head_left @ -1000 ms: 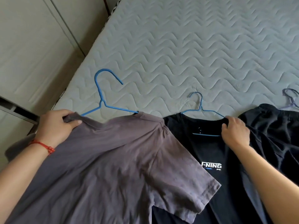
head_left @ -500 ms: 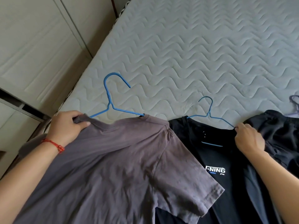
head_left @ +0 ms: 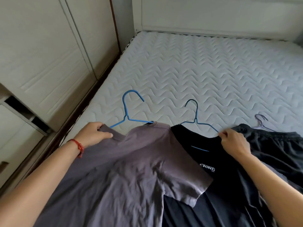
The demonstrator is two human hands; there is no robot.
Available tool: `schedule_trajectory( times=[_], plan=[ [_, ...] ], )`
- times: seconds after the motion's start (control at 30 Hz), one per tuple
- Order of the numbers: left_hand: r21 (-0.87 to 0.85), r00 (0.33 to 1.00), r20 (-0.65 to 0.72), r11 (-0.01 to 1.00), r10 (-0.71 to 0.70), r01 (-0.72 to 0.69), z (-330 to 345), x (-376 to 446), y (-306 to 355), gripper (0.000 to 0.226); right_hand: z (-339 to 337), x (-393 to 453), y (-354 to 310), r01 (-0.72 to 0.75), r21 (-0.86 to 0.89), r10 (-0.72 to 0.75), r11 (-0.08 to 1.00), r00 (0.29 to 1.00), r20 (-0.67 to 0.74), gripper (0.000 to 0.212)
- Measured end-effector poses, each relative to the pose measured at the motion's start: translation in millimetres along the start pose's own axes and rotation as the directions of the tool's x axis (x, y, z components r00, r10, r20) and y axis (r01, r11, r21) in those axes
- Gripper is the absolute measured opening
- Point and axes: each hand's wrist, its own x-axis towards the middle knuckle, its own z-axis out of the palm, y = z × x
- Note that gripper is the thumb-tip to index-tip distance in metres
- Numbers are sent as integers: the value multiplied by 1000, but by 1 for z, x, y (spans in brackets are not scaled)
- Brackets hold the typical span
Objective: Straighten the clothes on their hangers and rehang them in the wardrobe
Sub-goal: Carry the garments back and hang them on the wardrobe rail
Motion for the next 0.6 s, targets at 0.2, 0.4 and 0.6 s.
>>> schedule_trajectory(
  times=[0.2, 0.4, 0.6],
  plan=[
    [-69, 994, -90, 995, 65, -72, -67, -66, -17, 21, -41, -98, -47, 8, 156, -2, 988, 999, -36, 29],
    [-91, 981, -148, 986, 124, -138, -151, -146, -42, 21, -64, -207, -114, -82, 506, 36, 859, 994, 100, 29],
    [-237, 982, -186, 971, -29, -16, -245, -221, -68, 26, -108, -302, -185, -180, 724, 85, 666, 982, 166, 19]
  ],
)
